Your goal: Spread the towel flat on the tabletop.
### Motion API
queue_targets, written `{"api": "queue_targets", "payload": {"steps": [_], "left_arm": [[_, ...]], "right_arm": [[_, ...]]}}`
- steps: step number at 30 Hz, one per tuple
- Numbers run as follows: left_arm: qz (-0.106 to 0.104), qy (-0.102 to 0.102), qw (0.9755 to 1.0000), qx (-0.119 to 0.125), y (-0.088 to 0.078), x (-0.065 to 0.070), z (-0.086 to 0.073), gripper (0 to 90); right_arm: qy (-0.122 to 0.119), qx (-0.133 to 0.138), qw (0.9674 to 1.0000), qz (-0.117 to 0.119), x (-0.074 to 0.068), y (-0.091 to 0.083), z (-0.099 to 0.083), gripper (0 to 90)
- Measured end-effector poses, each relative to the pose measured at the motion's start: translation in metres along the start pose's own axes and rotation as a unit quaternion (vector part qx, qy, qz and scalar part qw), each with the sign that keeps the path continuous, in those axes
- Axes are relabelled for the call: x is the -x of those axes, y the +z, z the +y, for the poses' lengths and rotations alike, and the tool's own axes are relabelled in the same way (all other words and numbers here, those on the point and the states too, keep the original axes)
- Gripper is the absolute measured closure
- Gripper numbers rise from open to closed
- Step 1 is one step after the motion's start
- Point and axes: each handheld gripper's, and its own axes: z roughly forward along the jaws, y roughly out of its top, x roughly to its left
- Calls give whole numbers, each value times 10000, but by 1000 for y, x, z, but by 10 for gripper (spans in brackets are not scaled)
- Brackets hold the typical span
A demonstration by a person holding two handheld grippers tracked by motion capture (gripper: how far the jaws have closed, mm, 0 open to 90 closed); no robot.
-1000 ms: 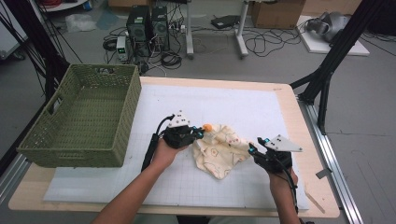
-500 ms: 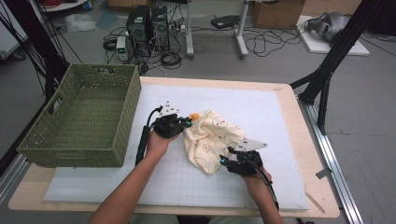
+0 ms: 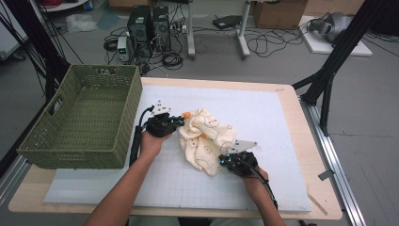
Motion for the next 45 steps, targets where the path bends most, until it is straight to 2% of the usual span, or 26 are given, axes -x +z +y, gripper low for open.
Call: {"api": "queue_targets", "payload": {"steps": [3, 6, 9, 12, 18, 21, 22, 24, 25, 27, 29, 31, 34, 36, 38, 39, 41, 43, 44, 45], "left_arm": [[15, -54, 10000, -58, -1, -4, -3, 855], [10, -11, 9998, -193, 2, -5, -7, 855], [-78, 93, 9994, -320, 11, 2, -10, 849], [23, 295, 9991, -293, 16, 11, -11, 822], [128, 103, 9997, -206, 12, 3, -11, 694], [169, -33, 9998, -126, 6, -1, -12, 640], [123, -105, 9998, -120, 4, -3, -13, 616], [-143, -216, 9996, -142, 2, -3, -16, 569], [-206, -240, 9994, -148, 1, -1, -17, 535], [-519, -272, 9980, -255, 2, 3, -18, 504], [-780, -174, 9963, -331, 4, 11, -17, 472], [-937, -49, 9949, -377, 6, 21, -16, 456], [-997, 141, 9934, -547, 11, 33, -17, 418], [-902, 378, 9924, -752, 17, 38, -20, 409], [-716, 599, 9912, -936, 22, 42, -23, 440], [-661, 707, 9903, -996, 24, 43, -24, 487], [-541, 917, 9885, -1074, 26, 44, -26, 661], [-430, 987, 9888, -1031, 24, 42, -25, 797], [-329, 998, 9900, -938, 22, 40, -23, 869], [-331, 952, 9916, -812, 19, 37, -21, 878]], "right_arm": [[23, -66, 10000, -35, 6, -11, -7, 892], [83, -84, 9997, -192, 14, -25, -14, 892], [90, -129, 9983, -568, 23, -39, -19, 892], [216, -170, 9953, -924, 34, -46, -23, 891], [497, -212, 9886, -1404, 55, -47, -30, 891], [643, -211, 9834, -1683, 65, -45, -29, 891], [686, -212, 9817, -1765, 67, -44, -28, 891], [775, -243, 9784, -1900, 72, -43, -27, 885], [798, -205, 9784, -1897, 73, -43, -27, 879], [815, -94, 9785, -1891, 70, -45, -27, 830], [788, 57, 9793, -1864, 65, -49, -26, 769], [740, 181, 9802, -1828, 61, -52, -26, 722], [686, 280, 9817, -1755, 56, -57, -26, 688], [645, 321, 9835, -1660, 52, -60, -27, 673], [592, 333, 9851, -1582, 49, -60, -27, 668], [575, 330, 9859, -1539, 47, -60, -27, 664], [595, 320, 9866, -1487, 44, -60, -28, 658], [563, 336, 9874, -1440, 44, -59, -29, 657], [563, 329, 9877, -1422, 43, -59, -29, 657], [558, 328, 9878, -1418, 43, -59, -29, 657]]}}
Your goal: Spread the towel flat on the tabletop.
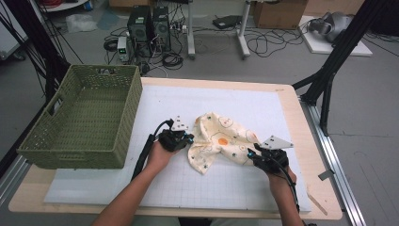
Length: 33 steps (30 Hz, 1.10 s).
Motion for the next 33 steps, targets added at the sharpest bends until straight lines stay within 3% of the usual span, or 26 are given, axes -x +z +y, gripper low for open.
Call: {"api": "queue_targets", "payload": {"steps": [2, 5, 7, 9, 10, 12, 16, 19, 22, 25, 26, 29, 33], "left_arm": [[220, -71, 9996, 161, -7, -7, 1, 895], [316, -358, 9985, 273, -12, -20, -1, 896], [122, -513, 9982, 281, -11, -23, -4, 890], [-62, -604, 9979, 246, -7, -20, -4, 706], [-67, -549, 9983, 187, -4, -17, -4, 624], [-50, -435, 9990, 30, 3, -12, -4, 565], [46, -347, 9991, -226, 16, -6, -7, 528], [27, -153, 9997, -198, 18, -2, -6, 593], [-180, 23, 9997, -190, 18, 2, -6, 802], [-137, -6, 9998, -175, 17, 0, -6, 851], [-11, 3, 9998, -180, 16, -1, -6, 855], [237, -231, 9995, -11, 8, -13, -5, 857], [708, -645, 9953, 146, -6, -37, -3, 859]], "right_arm": [[25, 1, 10000, 19, 0, 0, 0, 657], [68, 23, 10000, 60, 0, 1, -1, 654], [37, 36, 10000, 75, -1, 1, 0, 651], [22, 46, 10000, 72, -1, 2, 0, 651], [40, 54, 9999, 84, -1, 2, 0, 650], [46, 55, 9999, 95, -1, 2, 0, 650], [38, 74, 9999, 93, -1, 1, 0, 650], [71, 106, 9999, 88, 1, 0, 0, 650], [94, 128, 9998, 81, 2, -1, 0, 652], [85, 140, 9998, 98, 1, -2, 0, 653], [92, 137, 9998, 111, 1, -2, 0, 654], [85, 172, 9998, 109, 0, -3, 0, 654], [94, 175, 9997, 129, 0, -2, 1, 653]]}}
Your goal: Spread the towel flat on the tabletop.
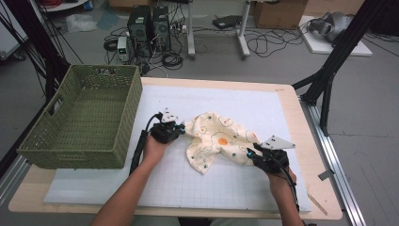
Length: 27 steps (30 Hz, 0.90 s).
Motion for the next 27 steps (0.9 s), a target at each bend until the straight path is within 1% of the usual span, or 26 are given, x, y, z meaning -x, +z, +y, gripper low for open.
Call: {"api": "queue_targets", "payload": {"steps": [1, 2, 3, 5, 7, 9, 11, 12, 14, 16, 17, 18, 19, 20, 21, 22, 23, 25, 26, 27], "left_arm": [[94, -114, 9999, 64, -2, -5, 1, 859], [187, -272, 9993, 178, -4, -11, 0, 860], [270, -328, 9989, 209, -5, -14, 0, 860], [405, -462, 9980, 137, -5, -23, -1, 860], [599, -580, 9965, 16, -4, -30, 0, 860], [878, -632, 9941, 113, -4, -34, 1, 861], [937, -684, 9932, 1, -1, -41, 2, 861], [1003, -708, 9924, 46, -1, -43, 3, 861], [1065, -761, 9914, 86, 1, -46, 5, 860], [1076, -806, 9906, 237, 1, -46, 6, 850], [1040, -827, 9908, 259, 0, -46, 6, 807], [950, -910, 9908, 331, 0, -44, 6, 702], [835, -941, 9915, 342, -1, -42, 7, 566], [806, -890, 9922, 328, -2, -40, 8, 520], [761, -815, 9931, 374, -4, -35, 10, 495], [691, -794, 9935, 425, -7, -31, 12, 447], [588, -724, 9946, 461, -9, -26, 13, 422], [413, -559, 9960, 563, -14, -14, 13, 417], [263, -464, 9967, 619, -17, -8, 13, 417], [183, -329, 9971, 663, -19, -2, 12, 420]], "right_arm": [[-19, 7, 10000, -4, 0, 0, 0, 653], [-7, 11, 10000, 8, -1, 1, 1, 653], [-27, 8, 10000, 24, -1, 1, 1, 653], [-20, 9, 10000, 42, -2, 2, 1, 653], [-32, -2, 10000, 56, -2, 2, 1, 654], [-33, -15, 10000, 49, -2, 2, 1, 655], [-28, -21, 10000, 63, -1, 3, 1, 655], [-15, -28, 10000, 65, -1, 3, 0, 654], [-24, -7, 10000, 89, -1, 3, 0, 650], [-27, 31, 9999, 106, -2, 3, 1, 647], [-21, 37, 9999, 120, -3, 3, 1, 647], [-45, 63, 9999, 124, -3, 3, 1, 646], [-48, 73, 9999, 121, -3, 3, 1, 645], [-34, 66, 9999, 118, -3, 3, 1, 643], [-36, 65, 9999, 115, -2, 3, 1, 642], [-43, 60, 9999, 102, -2, 3, 1, 641], [-20, 70, 9999, 94, -2, 2, 0, 639], [-24, 85, 9999, 68, -2, 0, 0, 638], [-18, 94, 9999, 60, -1, -1, -1, 636], [7, 98, 9999, 52, -1, -2, -1, 633]]}}
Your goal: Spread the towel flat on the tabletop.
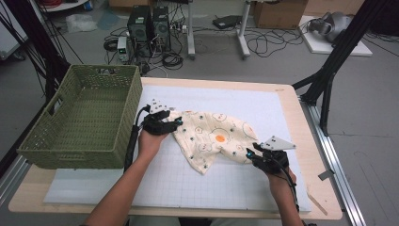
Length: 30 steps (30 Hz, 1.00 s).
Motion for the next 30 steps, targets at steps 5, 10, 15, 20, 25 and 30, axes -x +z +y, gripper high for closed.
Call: {"api": "queue_targets", "payload": {"steps": [5, 10, 15, 20, 25, 30], "left_arm": [[-642, 228, 9976, -108, -6, 19, -8, 455], [-1255, 319, 9915, -112, -10, 42, -13, 429], [-1721, 602, 9816, -560, -4, 65, -28, 433], [-1949, 763, 9733, -938, 3, 77, -40, 403], [-1823, 1192, 9694, -1130, 7, 89, -44, 451], [-1659, 1459, 9691, -1097, 3, 85, -43, 821]], "right_arm": [[45, 154, 9999, 24, 0, -4, 2, 618], [33, 217, 9997, 47, -3, -6, 5, 609], [57, 221, 9997, 5, 0, -7, 3, 593], [109, 245, 9996, -31, 2, -9, 2, 587], [39, 226, 9997, -4, 1, -7, 2, 581], [51, 226, 9997, 2, 1, -7, 2, 577]]}}
